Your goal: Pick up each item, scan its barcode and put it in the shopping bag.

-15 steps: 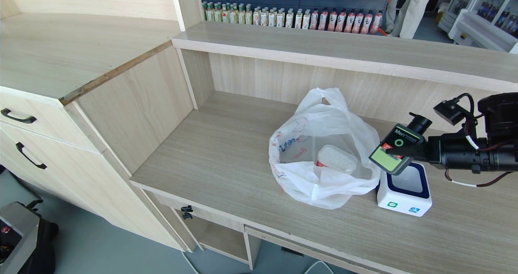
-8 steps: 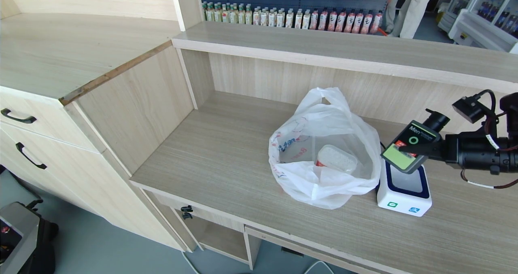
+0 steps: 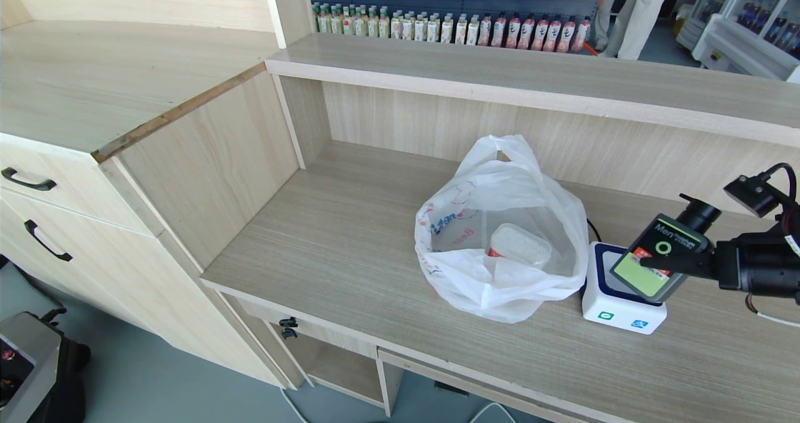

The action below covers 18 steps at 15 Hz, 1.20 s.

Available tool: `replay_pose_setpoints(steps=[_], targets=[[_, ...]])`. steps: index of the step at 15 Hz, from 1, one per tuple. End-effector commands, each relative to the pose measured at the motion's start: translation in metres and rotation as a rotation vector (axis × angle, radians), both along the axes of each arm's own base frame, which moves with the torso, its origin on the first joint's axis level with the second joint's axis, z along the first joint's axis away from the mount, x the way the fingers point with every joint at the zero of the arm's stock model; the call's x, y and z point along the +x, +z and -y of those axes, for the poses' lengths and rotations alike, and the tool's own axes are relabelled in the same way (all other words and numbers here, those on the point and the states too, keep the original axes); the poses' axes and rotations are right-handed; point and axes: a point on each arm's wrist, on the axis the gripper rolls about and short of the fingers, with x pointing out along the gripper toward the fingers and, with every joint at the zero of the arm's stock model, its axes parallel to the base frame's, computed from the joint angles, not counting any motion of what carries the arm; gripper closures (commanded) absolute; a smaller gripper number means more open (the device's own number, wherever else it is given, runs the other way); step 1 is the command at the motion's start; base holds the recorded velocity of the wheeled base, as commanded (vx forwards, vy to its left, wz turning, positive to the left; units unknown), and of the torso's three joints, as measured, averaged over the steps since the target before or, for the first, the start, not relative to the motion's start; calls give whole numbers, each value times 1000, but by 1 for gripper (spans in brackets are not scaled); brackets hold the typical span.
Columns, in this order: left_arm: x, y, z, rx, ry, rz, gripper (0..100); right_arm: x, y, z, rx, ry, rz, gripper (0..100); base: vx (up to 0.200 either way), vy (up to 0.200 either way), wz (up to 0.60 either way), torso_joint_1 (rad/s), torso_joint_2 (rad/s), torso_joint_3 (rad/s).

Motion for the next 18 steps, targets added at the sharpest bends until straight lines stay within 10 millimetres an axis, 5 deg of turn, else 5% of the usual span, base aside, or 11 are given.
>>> replay_pose_setpoints(steps=[1, 12, 15, 18], targets=[[0, 0, 0, 0, 0, -1, 0, -4, 2, 2, -1, -12, 8, 100, 0, 0, 0, 0, 0, 0], [0, 0, 0, 0, 0, 0, 0, -3, 5, 2, -52, 19, 64, 100, 0, 0, 0, 0, 0, 0], [0, 0, 0, 0, 0, -1, 0, -6, 67, -8, -388, 175, 568, 100, 0, 0, 0, 0, 0, 0], [0, 0, 0, -2, 0, -1, 0, -25, 101, -27, -441, 205, 797, 100, 0, 0, 0, 0, 0, 0]])
